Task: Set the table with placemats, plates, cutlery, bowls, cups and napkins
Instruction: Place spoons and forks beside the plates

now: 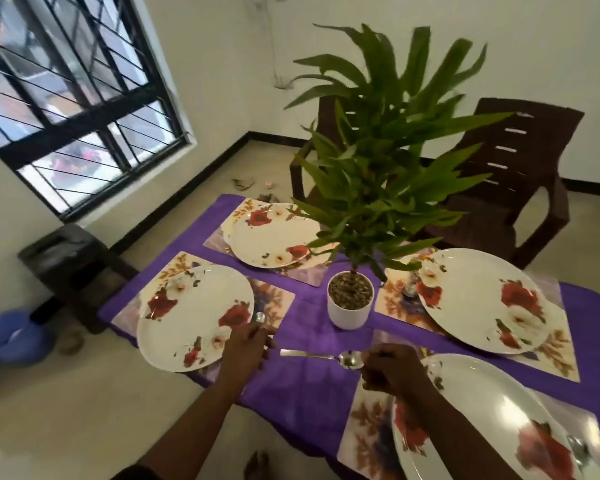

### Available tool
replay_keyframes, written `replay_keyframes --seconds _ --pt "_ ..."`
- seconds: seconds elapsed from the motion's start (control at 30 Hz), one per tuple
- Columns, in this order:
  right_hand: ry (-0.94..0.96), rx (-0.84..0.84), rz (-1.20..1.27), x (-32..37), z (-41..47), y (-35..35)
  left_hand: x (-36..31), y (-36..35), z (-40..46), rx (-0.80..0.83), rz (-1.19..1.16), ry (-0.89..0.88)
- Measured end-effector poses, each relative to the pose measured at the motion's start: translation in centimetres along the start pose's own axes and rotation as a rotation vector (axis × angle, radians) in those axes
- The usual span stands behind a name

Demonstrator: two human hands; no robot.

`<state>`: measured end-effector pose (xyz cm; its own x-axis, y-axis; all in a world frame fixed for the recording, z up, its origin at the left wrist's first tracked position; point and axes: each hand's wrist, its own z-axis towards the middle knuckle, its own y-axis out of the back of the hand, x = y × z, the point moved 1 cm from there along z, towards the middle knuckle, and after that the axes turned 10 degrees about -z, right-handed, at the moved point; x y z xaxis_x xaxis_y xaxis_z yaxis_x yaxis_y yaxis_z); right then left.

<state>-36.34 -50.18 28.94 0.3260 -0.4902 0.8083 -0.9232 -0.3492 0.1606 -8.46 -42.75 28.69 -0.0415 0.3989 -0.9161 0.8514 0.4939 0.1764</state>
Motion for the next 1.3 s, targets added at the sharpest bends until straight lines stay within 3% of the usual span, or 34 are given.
replay_keyframes --seconds 0.37,0.63,0.73,1.03,1.3 --pt "-0.099 0.130 0.293 8.2 5.5 -17.7 -2.3 13.5 13.5 -0.145 0.240 -0.172" --pt "-0.259 -0.011 0.478 14.8 11.8 -30.2 -3.1 21.4 25.2 0.153 0.574 -0.230" --pt "-0.359 0.015 0.556 16.3 13.3 -34.5 -3.2 22.8 28.9 0.253 0.717 -0.218" --pt "-0.451 -0.005 0.668 21.1 21.0 -43.6 -2.4 24.1 36.3 0.345 0.757 -0.264" --pt "-0.478 -0.235 0.700 24.1 28.4 -48.0 -1.8 24.5 41.4 0.378 0.865 -0.321"
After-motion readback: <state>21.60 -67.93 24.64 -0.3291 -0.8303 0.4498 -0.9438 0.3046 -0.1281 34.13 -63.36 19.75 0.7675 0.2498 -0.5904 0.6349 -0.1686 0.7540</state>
